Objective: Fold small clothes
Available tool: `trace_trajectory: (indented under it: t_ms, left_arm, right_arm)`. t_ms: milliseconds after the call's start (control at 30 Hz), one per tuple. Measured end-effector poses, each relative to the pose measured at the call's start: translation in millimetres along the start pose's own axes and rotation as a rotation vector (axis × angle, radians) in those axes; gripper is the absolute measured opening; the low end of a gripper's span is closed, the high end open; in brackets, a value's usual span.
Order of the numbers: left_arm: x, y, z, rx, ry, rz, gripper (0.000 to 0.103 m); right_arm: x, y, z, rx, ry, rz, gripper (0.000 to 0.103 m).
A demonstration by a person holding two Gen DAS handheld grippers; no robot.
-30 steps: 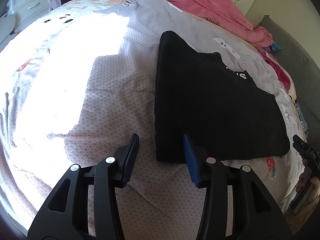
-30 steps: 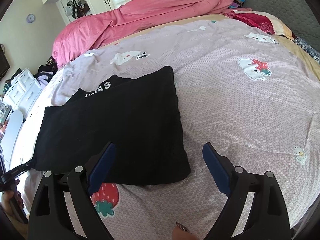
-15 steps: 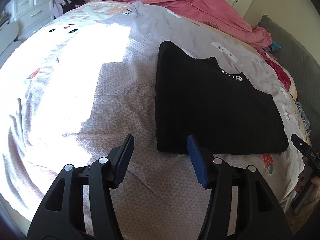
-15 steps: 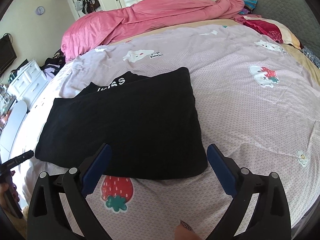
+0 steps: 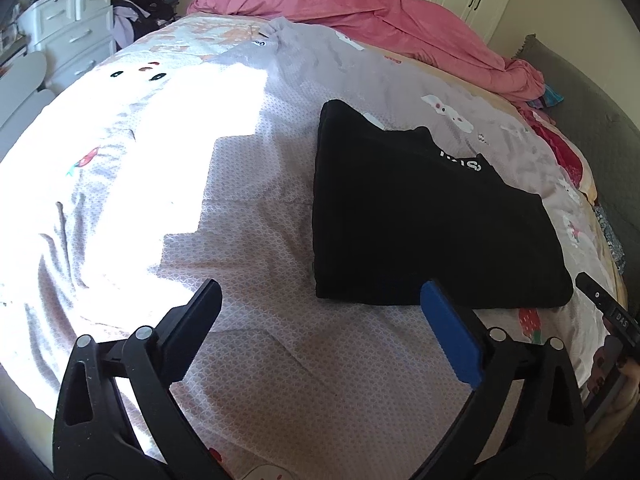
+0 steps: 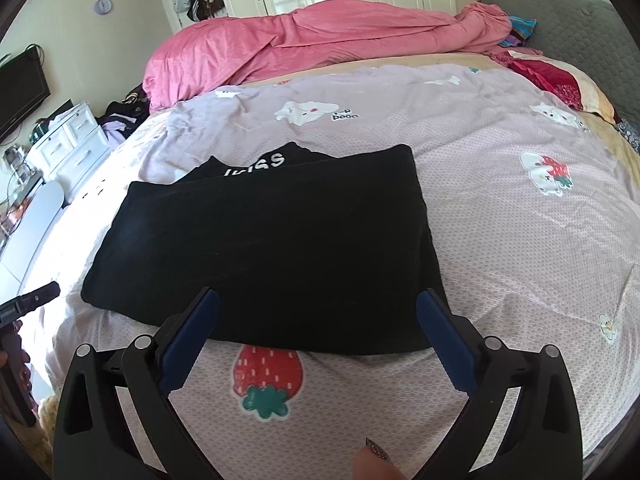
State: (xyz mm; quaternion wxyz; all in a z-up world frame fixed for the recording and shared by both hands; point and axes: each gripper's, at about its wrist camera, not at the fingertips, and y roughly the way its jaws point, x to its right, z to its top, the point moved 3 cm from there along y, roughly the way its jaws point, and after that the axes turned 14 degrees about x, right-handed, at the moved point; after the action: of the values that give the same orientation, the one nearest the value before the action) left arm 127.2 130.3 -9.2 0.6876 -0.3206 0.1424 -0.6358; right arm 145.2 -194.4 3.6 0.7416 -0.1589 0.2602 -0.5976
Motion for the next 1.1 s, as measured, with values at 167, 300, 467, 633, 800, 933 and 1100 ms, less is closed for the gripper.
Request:
trace_trajectory:
  t_ms: [167, 300, 467, 633, 800, 933, 1100]
  left_arm:
    - [-2.1, -5.8, 2.1, 0.014, -0.004, 0.008, 0.093]
    - [-4.9, -10.4, 5.3, 0.03, -0.006, 0.018, 0.093]
    - [-10.0, -16.9, 6.8, 0.045, -0.007, 0.034, 0.093]
    - [-18.9, -20.4, 10.0, 0.06, -0.005, 0.072, 0.093]
    - [-28.5, -27.4, 15.0, 0.085, -0.015, 0.094, 0.093]
    - [-34.7, -30.2, 15.9, 0.09, -0.016, 0.114, 0.093]
    - [-43.1, -33.6, 18.1, 0.103, -0.014, 0.14, 0.093]
  right_arm:
    - [-12.4, -2.9, 2.7, 0.019, -0.021, 0.021, 0.098]
    - [-27.0, -3.6, 4.4, 0.026, -0.045, 0.044, 0.098]
    - [-45.5, -2.5, 6.0, 0.032, -0.079, 0.07, 0.098]
    - [-64.4, -0.1, 6.2, 0.031, -0.097, 0.112, 0.098]
    - [-82.9, 0.5, 5.5, 0.031, -0.131, 0.14, 0.098]
    - [-94.0, 0.7, 3.2, 0.026, -0.151, 0.166, 0.098]
    - [-110.4, 0.4, -0.8, 0.023, -0.195, 0.191, 0.098]
